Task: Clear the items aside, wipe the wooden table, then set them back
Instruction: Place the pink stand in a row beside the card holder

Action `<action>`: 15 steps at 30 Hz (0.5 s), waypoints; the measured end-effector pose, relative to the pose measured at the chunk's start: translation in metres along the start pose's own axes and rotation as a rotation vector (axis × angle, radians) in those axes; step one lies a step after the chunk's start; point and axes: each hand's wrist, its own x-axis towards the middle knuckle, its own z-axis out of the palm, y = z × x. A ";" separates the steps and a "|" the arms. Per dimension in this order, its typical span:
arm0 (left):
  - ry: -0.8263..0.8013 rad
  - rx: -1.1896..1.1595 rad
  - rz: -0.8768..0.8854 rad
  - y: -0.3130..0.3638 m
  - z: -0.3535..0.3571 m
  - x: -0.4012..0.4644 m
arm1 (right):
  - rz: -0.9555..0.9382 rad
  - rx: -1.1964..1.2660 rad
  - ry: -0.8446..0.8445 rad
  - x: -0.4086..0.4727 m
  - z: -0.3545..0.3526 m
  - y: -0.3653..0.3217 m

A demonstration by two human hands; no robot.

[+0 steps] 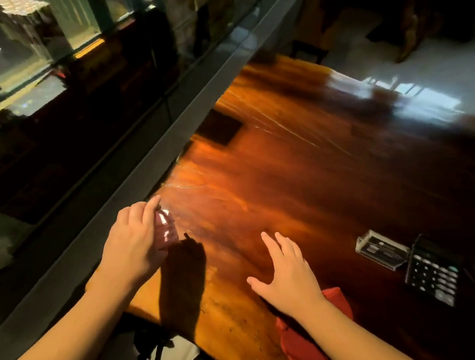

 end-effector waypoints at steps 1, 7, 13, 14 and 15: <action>0.006 0.000 0.042 0.014 -0.001 0.008 | 0.024 0.013 0.012 -0.004 -0.002 0.008; 0.012 -0.003 0.325 0.104 0.005 0.051 | 0.186 0.099 0.091 -0.033 -0.012 0.059; -0.007 0.049 0.541 0.201 0.018 0.085 | 0.315 0.173 0.180 -0.067 -0.015 0.110; -0.012 0.054 0.577 0.219 0.022 0.089 | 0.343 0.194 0.187 -0.073 -0.015 0.120; -0.018 0.061 0.599 0.232 0.024 0.092 | 0.360 0.212 0.190 -0.078 -0.015 0.127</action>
